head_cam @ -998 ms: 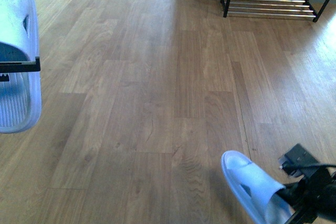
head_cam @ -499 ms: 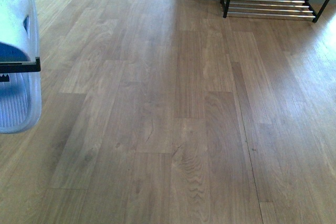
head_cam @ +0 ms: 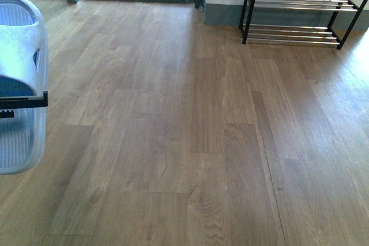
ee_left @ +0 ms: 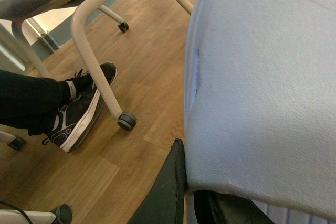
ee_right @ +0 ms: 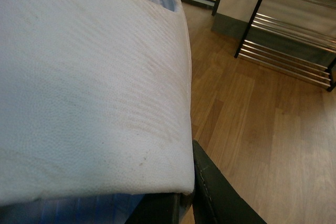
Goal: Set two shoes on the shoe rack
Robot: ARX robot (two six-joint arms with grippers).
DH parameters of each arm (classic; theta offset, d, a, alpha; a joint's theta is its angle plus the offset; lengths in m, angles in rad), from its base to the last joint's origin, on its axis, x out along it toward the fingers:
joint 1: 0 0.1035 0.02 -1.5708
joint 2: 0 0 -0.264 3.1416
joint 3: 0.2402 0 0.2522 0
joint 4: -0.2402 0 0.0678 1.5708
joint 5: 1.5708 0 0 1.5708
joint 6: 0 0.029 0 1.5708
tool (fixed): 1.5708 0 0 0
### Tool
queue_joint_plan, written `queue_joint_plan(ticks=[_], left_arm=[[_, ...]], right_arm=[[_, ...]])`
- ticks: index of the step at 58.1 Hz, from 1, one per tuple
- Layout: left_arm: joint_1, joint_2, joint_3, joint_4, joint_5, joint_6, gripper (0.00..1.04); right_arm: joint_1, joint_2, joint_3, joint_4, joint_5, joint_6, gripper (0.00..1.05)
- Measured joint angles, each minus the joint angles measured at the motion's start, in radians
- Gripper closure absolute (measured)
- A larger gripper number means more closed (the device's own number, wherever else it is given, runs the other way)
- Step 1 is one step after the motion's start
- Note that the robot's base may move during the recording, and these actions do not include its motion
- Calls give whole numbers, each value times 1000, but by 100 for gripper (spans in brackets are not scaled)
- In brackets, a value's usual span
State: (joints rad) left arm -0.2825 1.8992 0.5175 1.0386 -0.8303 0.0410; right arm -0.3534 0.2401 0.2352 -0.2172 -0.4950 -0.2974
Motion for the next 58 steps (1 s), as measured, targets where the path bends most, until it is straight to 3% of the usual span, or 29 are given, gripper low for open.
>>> queue_joint_plan(ticks=[58], left_arm=[[3,0,0,0,-2,0,103]], right_arm=[[0,-3,-1,0,-2,14,103]])
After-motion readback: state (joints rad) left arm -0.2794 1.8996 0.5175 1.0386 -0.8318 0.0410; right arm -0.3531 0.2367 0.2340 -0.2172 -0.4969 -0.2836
